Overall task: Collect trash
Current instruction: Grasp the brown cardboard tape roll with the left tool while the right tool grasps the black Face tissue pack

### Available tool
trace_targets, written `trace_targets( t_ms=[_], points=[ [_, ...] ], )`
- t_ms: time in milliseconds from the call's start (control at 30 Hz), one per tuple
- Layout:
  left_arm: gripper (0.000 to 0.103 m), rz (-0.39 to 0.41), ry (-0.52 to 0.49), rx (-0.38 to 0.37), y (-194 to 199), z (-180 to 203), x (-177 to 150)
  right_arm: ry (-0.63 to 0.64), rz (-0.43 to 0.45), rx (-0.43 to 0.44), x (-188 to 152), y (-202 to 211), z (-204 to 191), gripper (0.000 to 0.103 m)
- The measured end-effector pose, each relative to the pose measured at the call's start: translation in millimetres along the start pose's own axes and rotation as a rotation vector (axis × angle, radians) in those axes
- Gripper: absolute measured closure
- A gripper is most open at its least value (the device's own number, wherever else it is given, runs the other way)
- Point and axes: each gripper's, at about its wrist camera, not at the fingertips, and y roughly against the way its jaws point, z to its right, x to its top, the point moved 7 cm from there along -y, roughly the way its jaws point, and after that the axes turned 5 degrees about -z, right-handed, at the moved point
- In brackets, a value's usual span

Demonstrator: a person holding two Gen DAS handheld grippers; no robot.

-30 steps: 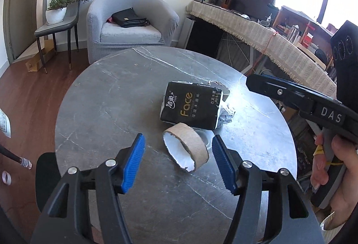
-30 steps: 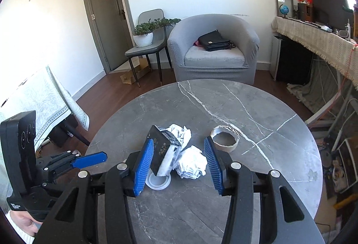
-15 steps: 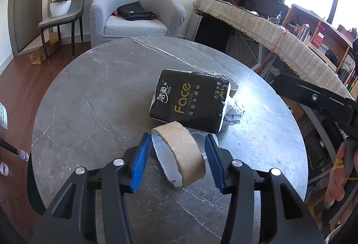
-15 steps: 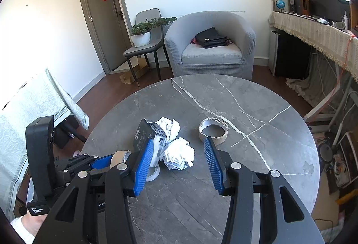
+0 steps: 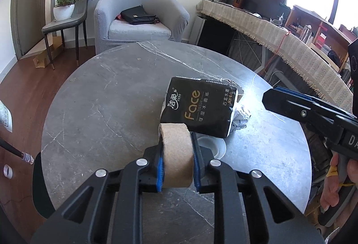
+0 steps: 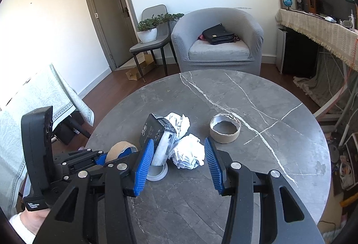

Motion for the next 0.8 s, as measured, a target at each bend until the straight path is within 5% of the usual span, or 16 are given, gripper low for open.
trace_targets(
  t_ms=[800],
  points=[
    [0.081, 0.025, -0.002, 0.016, 27, -33, 3, 0.003, -0.05, 0.032, 5, -47, -20, 0.055]
  ],
)
